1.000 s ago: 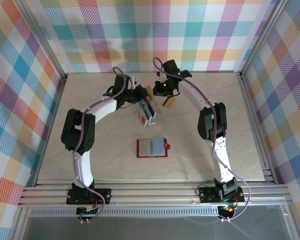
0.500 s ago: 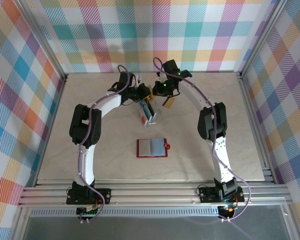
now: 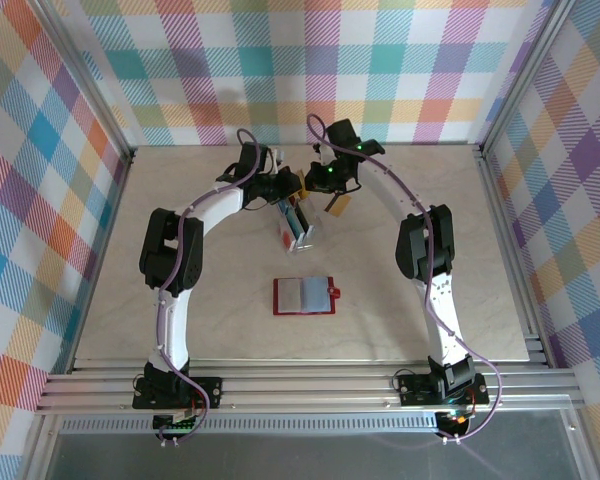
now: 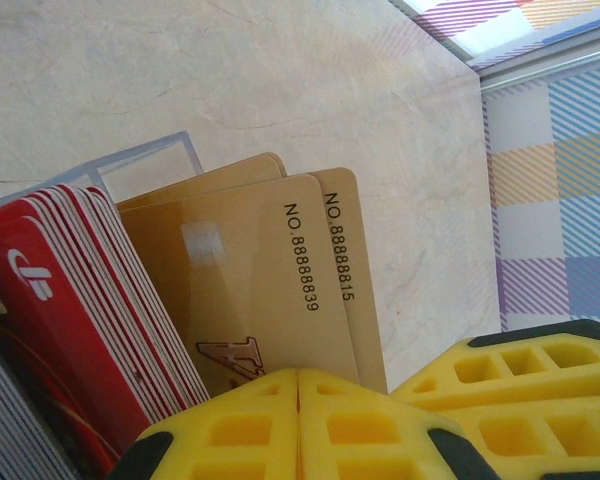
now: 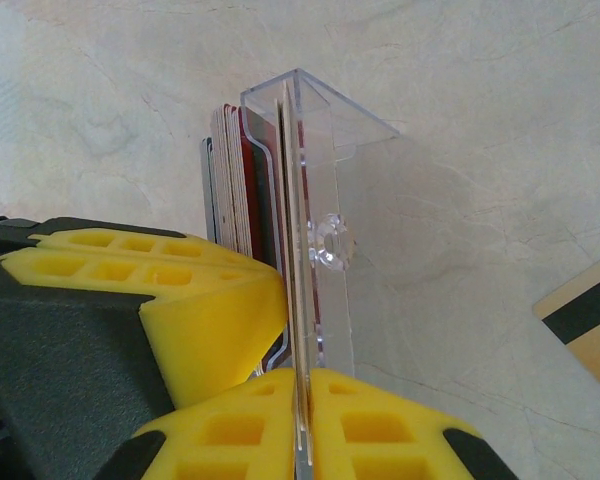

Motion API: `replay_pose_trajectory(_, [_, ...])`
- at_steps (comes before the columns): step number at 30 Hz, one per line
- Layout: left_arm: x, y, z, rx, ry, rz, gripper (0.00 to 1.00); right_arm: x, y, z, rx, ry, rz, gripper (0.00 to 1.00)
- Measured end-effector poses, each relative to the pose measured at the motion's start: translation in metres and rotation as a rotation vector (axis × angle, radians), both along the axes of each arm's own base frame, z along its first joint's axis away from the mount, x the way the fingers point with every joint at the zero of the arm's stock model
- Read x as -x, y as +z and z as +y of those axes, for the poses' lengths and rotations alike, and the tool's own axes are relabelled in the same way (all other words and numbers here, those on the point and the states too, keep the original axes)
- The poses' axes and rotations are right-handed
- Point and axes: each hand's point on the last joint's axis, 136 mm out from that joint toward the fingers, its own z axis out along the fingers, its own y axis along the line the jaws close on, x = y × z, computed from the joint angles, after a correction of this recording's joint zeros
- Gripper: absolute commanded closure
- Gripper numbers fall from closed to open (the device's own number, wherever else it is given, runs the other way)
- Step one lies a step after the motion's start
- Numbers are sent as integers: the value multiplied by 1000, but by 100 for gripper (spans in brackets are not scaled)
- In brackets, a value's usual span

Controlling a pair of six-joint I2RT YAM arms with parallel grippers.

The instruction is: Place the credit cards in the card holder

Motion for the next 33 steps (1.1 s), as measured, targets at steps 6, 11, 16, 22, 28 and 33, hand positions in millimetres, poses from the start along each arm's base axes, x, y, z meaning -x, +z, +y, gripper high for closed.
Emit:
replay_pose_trajectory(6, [0,0,0,-3,-1,-2,92,0,0,0,-2,1,3,90])
replay_pose_trajectory(11, [0,0,0,-3,-1,-2,92,0,1,-1,-2,0,2,93])
replay_pose_trajectory(16, [0,0,0,-3,-1,-2,92,1,8,-2,-5,-1,-7,96])
replay_pose_trajectory(22, [0,0,0,-3,-1,-2,92,1,13,-5,-6,-7,-12,98])
replay_pose_trajectory(28, [0,0,0,-3,-1,-2,92,1,13,-6,-6,-8,-7,100])
replay_pose_trajectory(33, [0,0,0,-6,-3,0,92,1,13,-7,-6,-10,-8,100])
